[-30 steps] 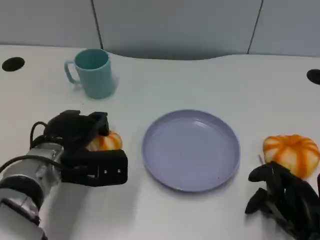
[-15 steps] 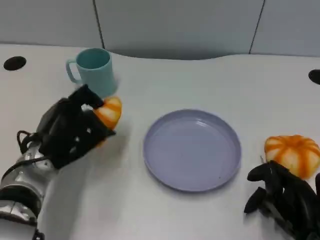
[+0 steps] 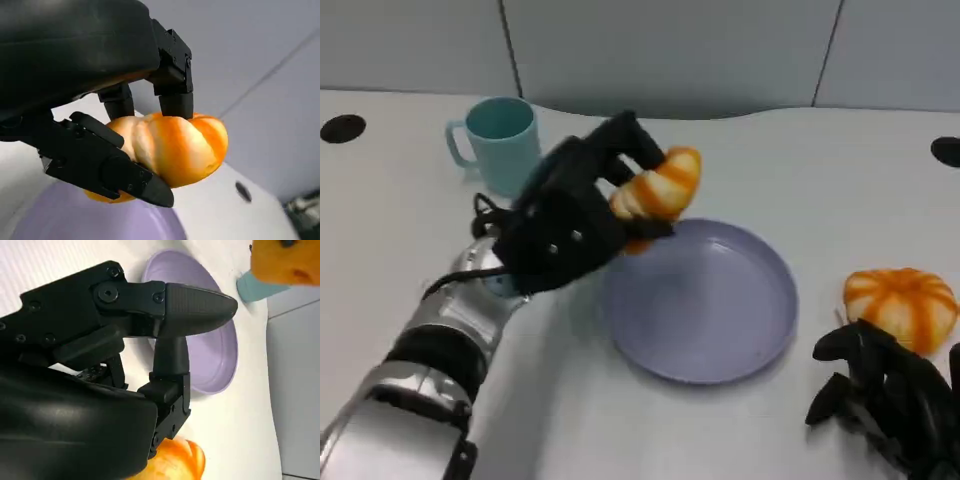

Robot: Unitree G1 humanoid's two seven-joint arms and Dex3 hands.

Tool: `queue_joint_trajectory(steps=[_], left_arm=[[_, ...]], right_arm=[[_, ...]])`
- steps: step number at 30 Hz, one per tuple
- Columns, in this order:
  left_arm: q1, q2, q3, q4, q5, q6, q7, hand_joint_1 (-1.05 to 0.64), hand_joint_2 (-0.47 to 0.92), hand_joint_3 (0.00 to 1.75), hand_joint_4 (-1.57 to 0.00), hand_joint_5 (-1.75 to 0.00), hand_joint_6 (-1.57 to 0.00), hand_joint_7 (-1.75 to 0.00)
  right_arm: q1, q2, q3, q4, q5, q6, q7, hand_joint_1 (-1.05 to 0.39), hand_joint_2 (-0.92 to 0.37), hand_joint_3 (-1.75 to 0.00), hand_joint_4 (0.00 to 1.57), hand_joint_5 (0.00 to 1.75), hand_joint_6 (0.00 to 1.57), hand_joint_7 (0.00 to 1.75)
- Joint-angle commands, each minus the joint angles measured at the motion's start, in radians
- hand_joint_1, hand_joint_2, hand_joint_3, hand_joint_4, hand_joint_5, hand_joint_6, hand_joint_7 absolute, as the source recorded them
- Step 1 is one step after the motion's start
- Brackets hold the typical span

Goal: Grasp the bread from the table and place it into the plate.

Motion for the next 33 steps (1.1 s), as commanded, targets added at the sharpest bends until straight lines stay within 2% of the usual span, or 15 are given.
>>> queue_joint_trajectory(steps=[1, 5, 8, 13, 14, 17, 18, 19, 20, 22, 24, 25, 26, 31, 33], left_arm=[[-0.06, -0.042, -0.1, 0.023, 0.114, -0.002, 0.077, -0.1, 0.85, 0.09, -0.91, -1.75, -0.65, -1.75], [-0.068, -0.062, -0.173, 0.053, 0.191, 0.022, 0.115, -0.12, 0.85, 0.11, -0.95, -1.75, -0.67, -1.75], [-0.062, -0.074, -0.195, 0.077, 0.21, 0.038, 0.112, -0.1, 0.84, 0.11, -0.96, -1.75, -0.69, -1.75], [-0.052, -0.078, -0.235, 0.096, 0.245, 0.073, 0.129, -0.16, 0.83, 0.13, -0.96, -1.75, -0.7, -1.75], [-0.054, -0.074, -0.258, 0.098, 0.268, 0.081, 0.136, -0.18, 0.84, 0.14, -0.94, -1.75, -0.68, -1.75], [-0.067, -0.063, -0.319, 0.097, 0.333, 0.102, 0.179, -0.38, 0.83, 0.12, -0.67, -1.75, -0.42, -1.71], [-0.075, -0.06, -0.326, 0.096, 0.339, 0.098, 0.169, -0.43, 0.84, 0.1, -0.56, -1.69, -0.35, -1.6], [-0.081, -0.058, -0.329, 0.096, 0.34, 0.093, 0.159, -0.48, 0.85, 0.07, -0.43, -1.55, -0.34, -1.32], [-0.092, -0.054, -0.338, 0.095, 0.348, 0.089, 0.148, -0.5, 0.87, 0.04, -0.36, -1.48, -0.34, -1.15], [-0.103, -0.05, -0.352, 0.094, 0.356, 0.085, 0.139, -0.58, 0.91, 0.01, -0.21, -1.13, -0.31, -0.72], [-0.117, -0.045, -0.367, 0.091, 0.364, 0.082, 0.13, -0.6, 0.92, 0.0, -0.19, -1.05, -0.32, -0.6], [-0.126, -0.042, -0.375, 0.089, 0.369, 0.08, 0.123, -0.67, 0.92, 0.05, -0.08, -0.87, -0.23, -0.51], [-0.134, -0.04, -0.38, 0.089, 0.372, 0.074, 0.107, -0.69, 0.92, 0.06, -0.04, -0.8, -0.2, -0.48], [-0.147, -0.038, -0.383, 0.093, 0.366, 0.075, 0.052, -0.79, 0.92, 0.16, 0.0, -0.15, -0.02, -0.34], [-0.155, -0.033, -0.386, 0.088, 0.369, 0.082, 0.043, -0.84, 0.92, 0.19, 0.0, -0.04, 0.0, -0.26]], right_arm=[[-0.008, 0.003, -0.009, 0.013, 0.002, 0.012, -0.022, -0.36, -0.92, -0.59, 0.58, 1.75, 0.39, 1.7], [-0.001, 0.014, -0.007, 0.004, 0.003, 0.006, -0.03, -0.37, -0.92, -0.58, 0.58, 1.75, 0.39, 1.7], [0.006, 0.017, -0.004, 0.002, 0.004, -0.008, -0.021, -0.36, -0.92, -0.58, 0.59, 1.75, 0.39, 1.72], [0.012, 0.019, -0.002, 0.003, 0.006, -0.012, -0.015, -0.36, -0.92, -0.59, 0.59, 1.75, 0.39, 1.72], [0.013, 0.019, -0.002, 0.005, 0.007, -0.017, -0.011, -0.36, -0.92, -0.59, 0.59, 1.75, 0.39, 1.72], [0.015, 0.018, -0.004, 0.012, 0.009, -0.034, 0.004, -0.36, -0.92, -0.6, 0.6, 1.75, 0.4, 1.72], [0.015, 0.017, -0.002, 0.012, 0.002, -0.034, -0.001, -0.36, -0.92, -0.6, 0.6, 1.75, 0.4, 1.72], [0.015, 0.017, -0.001, 0.011, -0.003, -0.034, -0.005, -0.37, -0.92, -0.59, 0.6, 1.75, 0.4, 1.71], [0.014, 0.018, -0.001, 0.011, -0.006, -0.032, -0.008, -0.37, -0.92, -0.59, 0.59, 1.75, 0.4, 1.71], [0.013, 0.018, -0.002, 0.012, -0.006, -0.031, -0.01, -0.36, -0.92, -0.59, 0.6, 1.75, 0.41, 1.7], [0.011, 0.019, -0.002, 0.013, -0.006, -0.03, -0.011, -0.36, -0.92, -0.58, 0.6, 1.75, 0.41, 1.7], [0.01, 0.019, -0.002, 0.014, -0.006, -0.029, -0.011, -0.36, -0.92, -0.58, 0.6, 1.75, 0.41, 1.7], [0.009, 0.02, -0.003, 0.015, -0.003, -0.028, -0.011, -0.36, -0.92, -0.59, 0.6, 1.75, 0.41, 1.7], [0.003, 0.019, -0.003, 0.021, 0.0, -0.029, -0.006, -0.35, -0.92, -0.59, 0.61, 1.75, 0.41, 1.71], [0.003, 0.02, -0.005, 0.02, 0.001, -0.03, -0.007, -0.35, -0.92, -0.6, 0.61, 1.75, 0.41, 1.71]])
